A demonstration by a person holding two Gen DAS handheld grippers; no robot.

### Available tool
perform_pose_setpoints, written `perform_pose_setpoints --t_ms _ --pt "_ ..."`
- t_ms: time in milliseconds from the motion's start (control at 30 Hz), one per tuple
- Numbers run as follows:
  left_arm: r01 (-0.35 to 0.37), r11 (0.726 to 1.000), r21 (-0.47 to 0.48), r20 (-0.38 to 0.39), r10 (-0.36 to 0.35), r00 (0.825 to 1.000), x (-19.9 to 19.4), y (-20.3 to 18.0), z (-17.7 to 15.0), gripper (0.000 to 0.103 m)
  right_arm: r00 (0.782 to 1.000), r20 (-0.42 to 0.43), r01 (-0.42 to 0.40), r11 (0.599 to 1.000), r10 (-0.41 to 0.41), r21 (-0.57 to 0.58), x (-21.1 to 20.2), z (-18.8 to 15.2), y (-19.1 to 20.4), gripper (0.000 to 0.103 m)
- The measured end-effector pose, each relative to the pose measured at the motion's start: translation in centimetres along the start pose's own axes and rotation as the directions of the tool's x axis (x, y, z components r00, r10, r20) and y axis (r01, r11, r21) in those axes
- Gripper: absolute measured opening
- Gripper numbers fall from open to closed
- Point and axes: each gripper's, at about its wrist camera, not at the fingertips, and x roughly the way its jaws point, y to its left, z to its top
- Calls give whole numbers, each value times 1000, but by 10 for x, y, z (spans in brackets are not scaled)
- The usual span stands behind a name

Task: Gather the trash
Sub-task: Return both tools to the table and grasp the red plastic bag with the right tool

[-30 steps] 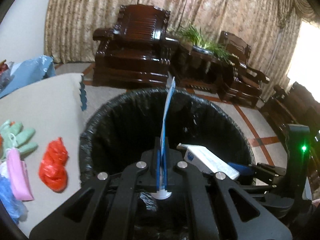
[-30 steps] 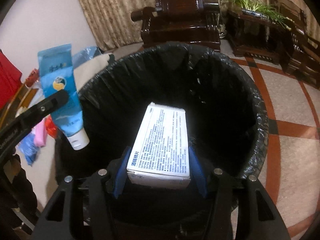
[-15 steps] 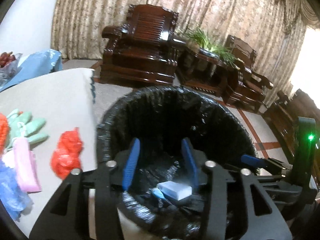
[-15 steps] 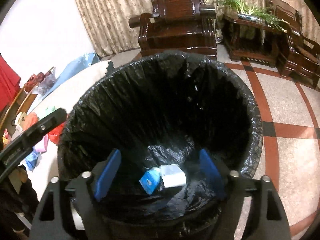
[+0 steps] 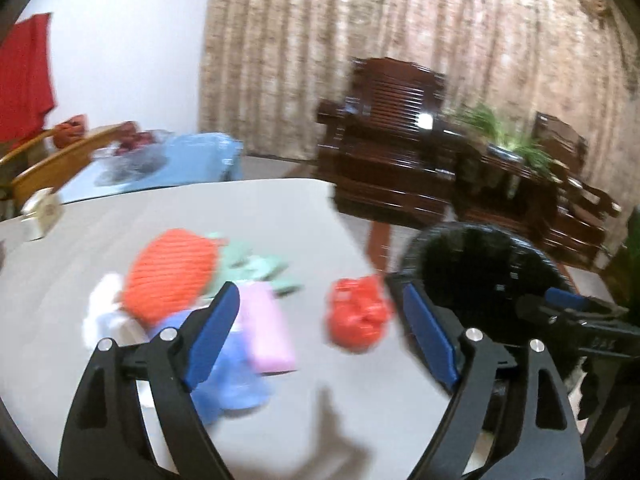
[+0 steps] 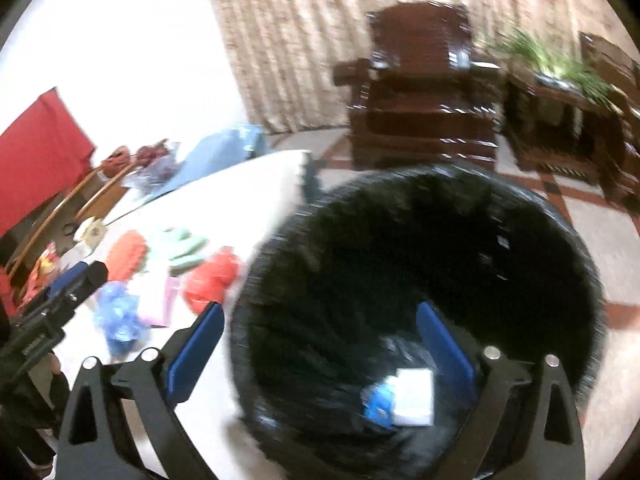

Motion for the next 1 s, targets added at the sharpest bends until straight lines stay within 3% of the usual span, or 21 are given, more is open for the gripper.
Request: perform_pose_setpoints --t_ms 267,467,733,1000 --pt "-148 987 -57 0 148 989 -14 58 -6 88 996 4 -89 986 91 -140 35 11 73 95" --pt "-198 975 -96 -22 197 980 -16 83 -17 90 997 -30 -75 968 70 -241 71 3 108 93" --pt "-233 964 -127 -34 230 973 -16 100 -25 90 996 -87 -39 965 17 -261 106 -3 109 76" --pt "-232 964 -127 -37 229 973 -13 100 -26 90 988 -148 -12 957 -33 -291 127 -16 111 65"
